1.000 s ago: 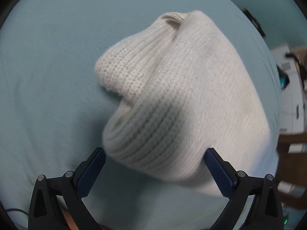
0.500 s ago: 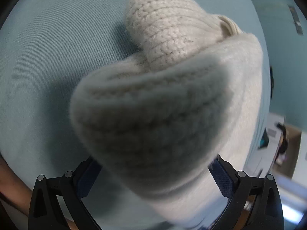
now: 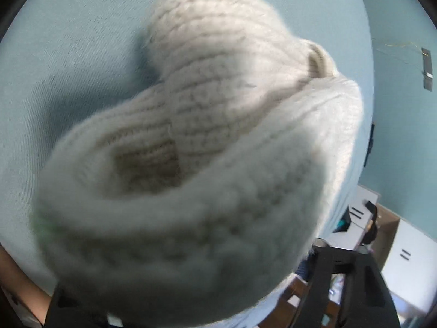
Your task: Fold small clothes
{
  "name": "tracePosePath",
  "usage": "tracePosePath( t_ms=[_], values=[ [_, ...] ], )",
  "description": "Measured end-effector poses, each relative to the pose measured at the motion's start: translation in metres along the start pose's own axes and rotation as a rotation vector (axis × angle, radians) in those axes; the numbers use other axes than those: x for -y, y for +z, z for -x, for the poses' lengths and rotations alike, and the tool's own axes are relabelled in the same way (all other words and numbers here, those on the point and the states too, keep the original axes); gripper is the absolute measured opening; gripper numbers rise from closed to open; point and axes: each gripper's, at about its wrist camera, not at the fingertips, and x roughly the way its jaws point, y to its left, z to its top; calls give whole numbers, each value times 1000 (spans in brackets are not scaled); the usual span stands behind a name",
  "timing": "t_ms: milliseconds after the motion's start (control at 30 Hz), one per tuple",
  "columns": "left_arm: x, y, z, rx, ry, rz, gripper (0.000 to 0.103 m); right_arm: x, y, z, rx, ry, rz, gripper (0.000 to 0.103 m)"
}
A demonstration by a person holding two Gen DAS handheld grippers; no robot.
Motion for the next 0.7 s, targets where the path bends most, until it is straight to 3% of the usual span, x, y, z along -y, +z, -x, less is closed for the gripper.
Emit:
tracePosePath(
  t_ms=[100,267,367,433,567,700],
  values=[
    [8,-7,10,30,-17,-116,44,-4,9,-10,14,10,18,63],
    [13,-22,24,50,-42,-235,38,-13,17,-35,15,43,31,63],
    [17,-28,39,61,-57,-298,37,-26,6,-65,-112,-15,99,64],
    [19,-18,49,81,-63,-349,37,-38,-3,-62,-86,-52,170,64],
    [27,-42,97,244,-29,-594,37,-63,-12,-44,-123,17,251,63],
    [40,-67,130,390,-9,-776,37,-81,-17,-9,-23,173,211,64]
  ],
)
